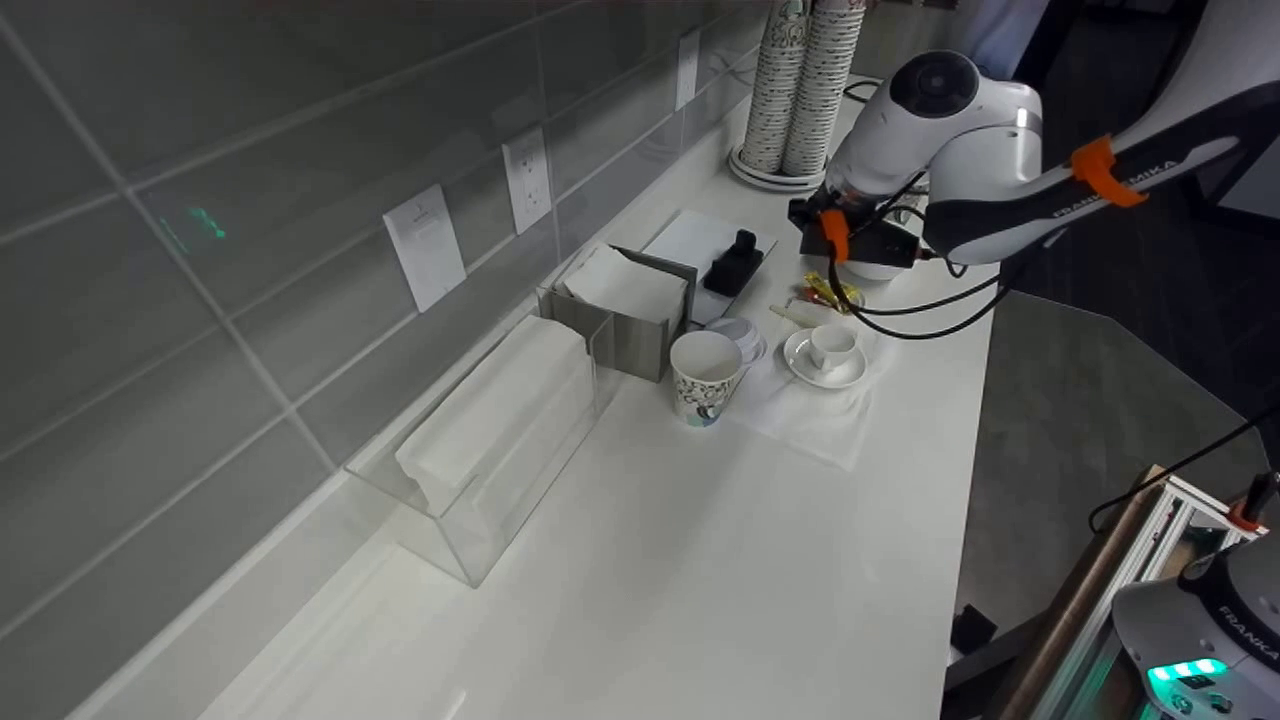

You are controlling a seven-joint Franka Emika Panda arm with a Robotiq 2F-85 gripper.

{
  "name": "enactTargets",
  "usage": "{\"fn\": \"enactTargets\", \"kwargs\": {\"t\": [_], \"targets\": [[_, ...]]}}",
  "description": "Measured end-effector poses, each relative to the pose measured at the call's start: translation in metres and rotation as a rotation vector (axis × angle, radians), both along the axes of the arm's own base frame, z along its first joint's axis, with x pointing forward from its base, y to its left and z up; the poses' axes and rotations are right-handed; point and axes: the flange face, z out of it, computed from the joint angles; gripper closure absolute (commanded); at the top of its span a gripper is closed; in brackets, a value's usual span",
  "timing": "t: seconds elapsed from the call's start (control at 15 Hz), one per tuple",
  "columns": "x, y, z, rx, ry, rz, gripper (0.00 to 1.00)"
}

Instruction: Pick the brown condiment packet from the small white plate in the middle and put it on the white tray, pick the yellow condiment packet from the small white plate in the middle and put it on the white tray, pick the red condiment packet from the small white plate and put it on the white tray

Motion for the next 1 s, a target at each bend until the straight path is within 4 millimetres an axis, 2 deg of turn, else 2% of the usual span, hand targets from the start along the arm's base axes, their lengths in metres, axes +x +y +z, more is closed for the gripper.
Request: {"fn": "enactTargets", "kwargs": {"t": [0.27, 0.47, 0.73, 1.0], "targets": [[0.003, -0.001, 0.009, 0.067, -0.104, 0.081, 1.0], [0.01, -0.009, 0.01, 0.128, -0.174, 0.163, 1.0], [0.026, -0.019, -0.012, 0.211, -0.213, 0.235, 1.0], [0.047, -0.006, -0.036, 0.289, -0.226, 0.291, 1.0]]}}
